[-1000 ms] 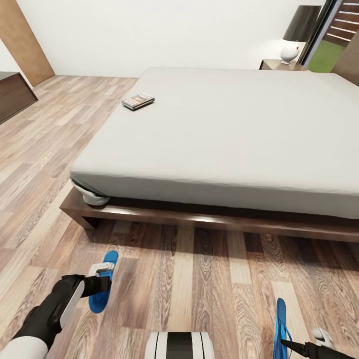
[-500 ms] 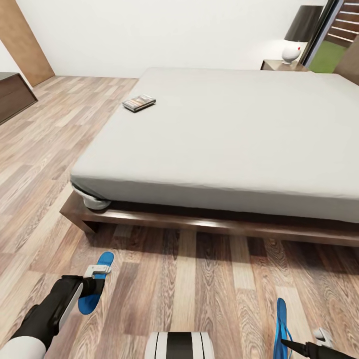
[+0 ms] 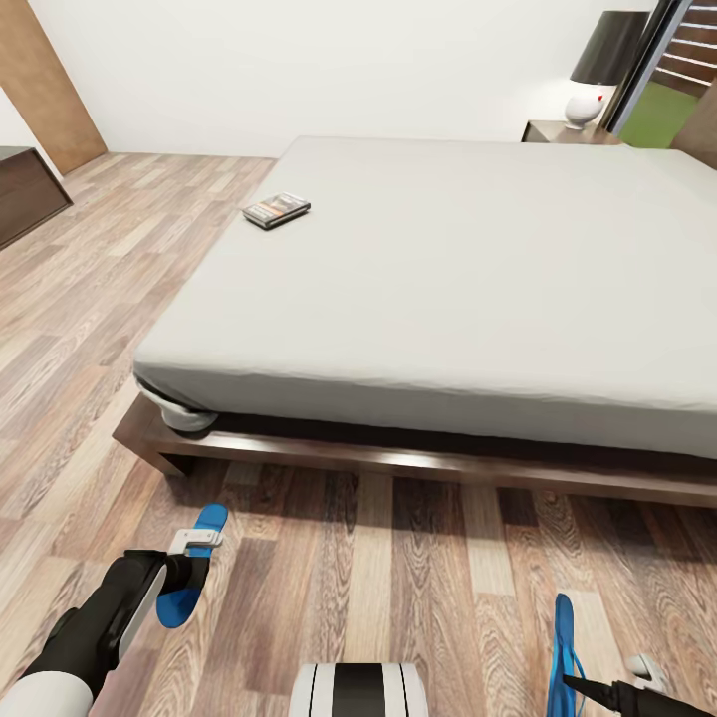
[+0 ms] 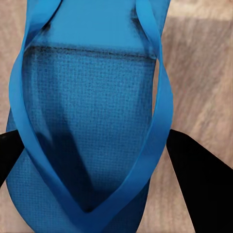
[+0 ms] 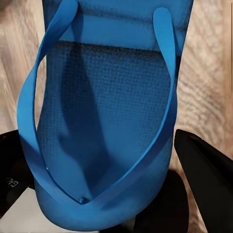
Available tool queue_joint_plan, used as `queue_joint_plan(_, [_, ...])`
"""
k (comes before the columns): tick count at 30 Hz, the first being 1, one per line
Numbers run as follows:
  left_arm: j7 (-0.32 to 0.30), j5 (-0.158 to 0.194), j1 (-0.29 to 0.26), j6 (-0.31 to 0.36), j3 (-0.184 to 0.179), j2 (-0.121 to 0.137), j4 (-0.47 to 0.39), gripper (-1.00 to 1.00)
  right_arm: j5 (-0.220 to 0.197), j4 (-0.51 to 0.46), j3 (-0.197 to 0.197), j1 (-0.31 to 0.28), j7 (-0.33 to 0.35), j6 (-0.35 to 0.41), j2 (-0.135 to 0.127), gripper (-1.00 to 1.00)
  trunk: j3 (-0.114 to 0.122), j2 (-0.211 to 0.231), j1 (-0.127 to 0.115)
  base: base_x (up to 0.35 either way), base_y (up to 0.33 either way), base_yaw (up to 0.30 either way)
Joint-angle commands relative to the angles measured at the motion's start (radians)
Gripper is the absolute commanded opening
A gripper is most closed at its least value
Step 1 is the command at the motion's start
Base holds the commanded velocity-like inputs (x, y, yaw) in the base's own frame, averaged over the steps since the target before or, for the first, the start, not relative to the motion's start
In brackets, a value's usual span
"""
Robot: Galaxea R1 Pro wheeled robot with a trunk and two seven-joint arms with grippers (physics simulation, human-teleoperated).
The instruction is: In the bedroom, move the book from the bed onto either nightstand, and place the two sandals side by side next to the bed.
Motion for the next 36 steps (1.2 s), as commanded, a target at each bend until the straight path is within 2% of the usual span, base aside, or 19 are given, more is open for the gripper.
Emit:
queue_joint_plan(1, [-0.002,0.001,0.0,0.005,0.0,0.0,-0.001,-1.0,-0.001,-0.003,-0.006,0.0,0.006,0.015,-0.016,-1.0,-0.001,0.0,0.0,0.003,0.0,0.0])
queue_joint_plan(2, [-0.002,0.001,-0.001,0.005,0.0,-0.002,-0.001,-1.0,-0.002,-0.007,-0.005,0.0,0.012,0.031,-0.033,-1.0,-0.001,0.0,0.0,0.002,0.0,0.0])
queue_joint_plan(5, [-0.002,0.001,0.0,0.005,0.0,-0.009,-0.001,-1.0,-0.004,-0.016,-0.005,0.0,0.048,0.12,-0.049,-1.0,-0.001,0.0,0.0,0.0,0.0,0.0])
queue_joint_plan(15, [0.0,0.001,-0.001,0.006,-0.002,-0.015,-0.001,-1.0,-0.007,-0.171,-0.005,0.0,0.074,0.357,-0.054,-1.0,-0.001,0.0,0.0,0.0,0.0,0.0])
queue_joint_plan(20, [0.002,0.0,-0.001,0.006,-0.004,-0.028,-0.001,-1.0,-0.007,-0.187,-0.005,0.0,0.074,0.377,-0.055,-1.0,-0.001,0.0,0.0,0.0,0.0,0.0])
queue_joint_plan(26, [0.002,0.001,0.0,0.007,-0.003,-0.029,0.0,-1.0,-0.007,-0.188,-0.005,0.0,0.074,0.377,-0.055,-1.0,-0.001,0.0,0.0,0.163,0.0,0.0])
queue_joint_plan(36, [0.001,0.001,0.0,0.011,-0.001,-0.029,0.0,-1.0,-0.007,-0.188,-0.006,0.0,0.074,0.378,-0.055,-1.0,-0.001,0.0,0.0,0.019,0.0,0.0])
